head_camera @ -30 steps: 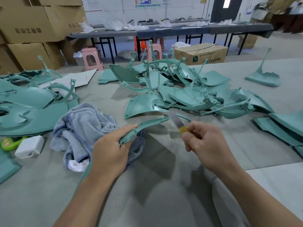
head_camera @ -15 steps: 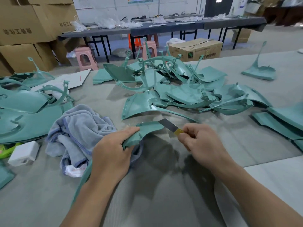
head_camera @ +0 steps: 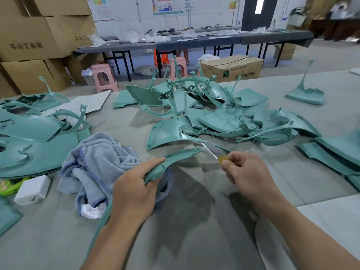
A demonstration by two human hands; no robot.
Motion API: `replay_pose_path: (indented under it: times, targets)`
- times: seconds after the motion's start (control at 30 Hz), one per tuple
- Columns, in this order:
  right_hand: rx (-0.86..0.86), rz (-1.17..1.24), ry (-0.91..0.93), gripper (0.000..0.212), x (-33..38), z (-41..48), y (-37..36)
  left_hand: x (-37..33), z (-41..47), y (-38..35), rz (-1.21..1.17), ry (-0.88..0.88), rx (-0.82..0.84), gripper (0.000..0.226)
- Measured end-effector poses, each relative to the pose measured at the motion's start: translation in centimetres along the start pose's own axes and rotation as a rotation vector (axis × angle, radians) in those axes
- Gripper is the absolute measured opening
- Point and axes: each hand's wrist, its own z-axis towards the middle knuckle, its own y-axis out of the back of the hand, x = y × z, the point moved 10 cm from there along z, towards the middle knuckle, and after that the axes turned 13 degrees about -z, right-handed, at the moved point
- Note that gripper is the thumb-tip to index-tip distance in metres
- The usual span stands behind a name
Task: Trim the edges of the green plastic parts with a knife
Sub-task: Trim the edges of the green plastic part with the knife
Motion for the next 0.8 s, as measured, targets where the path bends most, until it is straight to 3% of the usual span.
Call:
replay_pose_path:
  times: [0.13,0.2,0.3,0.37,0.43,0.5,0.67,0.73,0.8]
  targets:
    - [0.053,0.199,0.007,0.020,1.3,-1.2,-0.7,-1.6,-0.7,1.4,-0.179,0.016,-0.143,0.012]
    - [0.113,0.420,-0.054,0.019,1.8,-1.5,-1.4,-1.8,-0.9,1.6,-0.319,0.085,-0.202,0.011]
    - [0.339,0.860,-0.169,0.008,3.2,-2.2,-3.6,0.1,-0.9,-1.2,-0.539,0.318,-0.079,0.005]
    - [0.446,0.965,-0.227,0.015,4.0,-3.1,-4.7,0.7,-1.5,-2.6,-0.492,0.401,0.004,0.027]
    - [0.460,0.997,-0.297,0.018,3.8,-3.8,-5.5,0.2,-1.8,-1.1,-0.177,0.340,-0.079,0.057]
    - [0.398,0.971,-0.379,0.016,2.8,-4.0,-5.9,-2.8,-2.0,-0.1,0.059,0.159,-0.115,0.067]
    - [0.225,0.925,-0.503,0.020,0.7,-3.5,-5.0,-5.8,-4.1,-6.7,0.104,-0.092,0.407,0.091]
    - [0.239,0.969,-0.515,0.019,0.8,-3.4,-4.7,-5.6,-4.5,-7.7,0.207,-0.132,0.414,0.095]
    - [0.256,1.025,-0.531,0.018,1.0,-3.5,-4.7,-5.5,-3.8,-6.9,0.174,-0.140,0.285,0.076]
